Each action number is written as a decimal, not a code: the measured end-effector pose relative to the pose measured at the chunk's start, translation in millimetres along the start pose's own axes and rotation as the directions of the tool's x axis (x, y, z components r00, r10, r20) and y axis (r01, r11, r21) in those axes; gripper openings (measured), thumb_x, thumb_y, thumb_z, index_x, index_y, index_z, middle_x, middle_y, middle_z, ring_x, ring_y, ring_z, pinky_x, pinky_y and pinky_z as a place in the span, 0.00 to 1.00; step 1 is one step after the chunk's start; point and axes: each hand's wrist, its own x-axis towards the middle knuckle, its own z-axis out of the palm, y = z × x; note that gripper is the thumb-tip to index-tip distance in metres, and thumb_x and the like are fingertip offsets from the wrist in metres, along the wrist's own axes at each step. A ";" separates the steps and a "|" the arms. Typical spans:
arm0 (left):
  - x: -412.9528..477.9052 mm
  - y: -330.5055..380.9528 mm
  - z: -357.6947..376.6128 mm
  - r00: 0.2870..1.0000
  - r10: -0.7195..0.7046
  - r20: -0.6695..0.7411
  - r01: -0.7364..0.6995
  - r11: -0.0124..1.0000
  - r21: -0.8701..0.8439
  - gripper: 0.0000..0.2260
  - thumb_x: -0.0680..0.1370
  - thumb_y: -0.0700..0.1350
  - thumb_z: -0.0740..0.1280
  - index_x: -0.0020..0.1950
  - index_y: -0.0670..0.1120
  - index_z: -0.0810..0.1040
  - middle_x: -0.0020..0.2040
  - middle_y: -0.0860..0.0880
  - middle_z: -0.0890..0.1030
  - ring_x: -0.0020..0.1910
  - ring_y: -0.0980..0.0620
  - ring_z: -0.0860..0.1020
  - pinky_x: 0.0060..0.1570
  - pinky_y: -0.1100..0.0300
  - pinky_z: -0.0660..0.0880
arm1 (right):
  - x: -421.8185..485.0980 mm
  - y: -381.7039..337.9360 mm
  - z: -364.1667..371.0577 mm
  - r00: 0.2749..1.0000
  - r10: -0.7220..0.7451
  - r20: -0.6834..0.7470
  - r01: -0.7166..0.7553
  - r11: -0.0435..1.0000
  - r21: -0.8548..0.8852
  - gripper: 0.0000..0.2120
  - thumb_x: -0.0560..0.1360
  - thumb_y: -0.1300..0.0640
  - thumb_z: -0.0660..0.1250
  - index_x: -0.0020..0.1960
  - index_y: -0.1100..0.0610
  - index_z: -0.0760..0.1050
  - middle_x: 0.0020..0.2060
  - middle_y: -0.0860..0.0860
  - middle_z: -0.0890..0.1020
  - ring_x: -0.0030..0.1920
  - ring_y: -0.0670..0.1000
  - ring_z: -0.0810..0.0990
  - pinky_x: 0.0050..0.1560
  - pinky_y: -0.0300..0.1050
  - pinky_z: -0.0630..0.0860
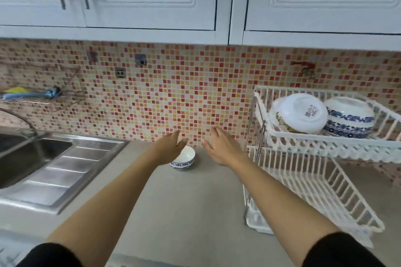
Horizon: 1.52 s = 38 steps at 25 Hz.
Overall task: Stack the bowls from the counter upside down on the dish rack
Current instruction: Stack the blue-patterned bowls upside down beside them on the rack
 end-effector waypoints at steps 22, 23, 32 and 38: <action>225.2 -158.3 197.0 0.863 -0.448 0.235 0.503 0.807 -0.308 0.29 0.81 0.53 0.55 0.75 0.37 0.53 0.74 0.37 0.65 0.72 0.40 0.65 0.69 0.52 0.63 | 224.6 54.2 291.2 0.799 0.454 0.395 -0.583 0.745 0.324 0.31 0.78 0.40 0.53 0.70 0.63 0.63 0.66 0.61 0.73 0.64 0.61 0.74 0.61 0.51 0.71; 229.1 -158.1 200.7 0.861 -0.452 0.233 0.507 0.799 -0.324 0.30 0.81 0.53 0.56 0.76 0.37 0.51 0.75 0.38 0.63 0.73 0.41 0.64 0.70 0.53 0.62 | 228.4 52.3 297.2 0.797 0.442 0.413 -0.584 0.740 0.335 0.29 0.79 0.42 0.54 0.70 0.64 0.64 0.66 0.61 0.73 0.64 0.61 0.74 0.62 0.49 0.71; 221.8 -160.0 202.3 0.867 -0.436 0.241 0.495 0.808 -0.319 0.33 0.81 0.53 0.56 0.77 0.39 0.45 0.76 0.37 0.58 0.74 0.40 0.61 0.71 0.51 0.61 | 200.6 54.6 299.3 0.839 0.378 0.391 -0.534 0.707 0.464 0.17 0.79 0.62 0.54 0.66 0.64 0.65 0.63 0.62 0.74 0.61 0.60 0.74 0.59 0.45 0.70; 170.2 -142.2 155.9 0.875 -0.474 0.093 0.480 0.833 -0.273 0.17 0.81 0.47 0.54 0.67 0.39 0.64 0.63 0.36 0.73 0.59 0.35 0.75 0.57 0.46 0.76 | 141.3 35.0 239.5 0.906 0.306 0.294 -0.422 0.715 0.557 0.18 0.81 0.59 0.51 0.70 0.59 0.63 0.58 0.59 0.79 0.51 0.55 0.77 0.43 0.41 0.71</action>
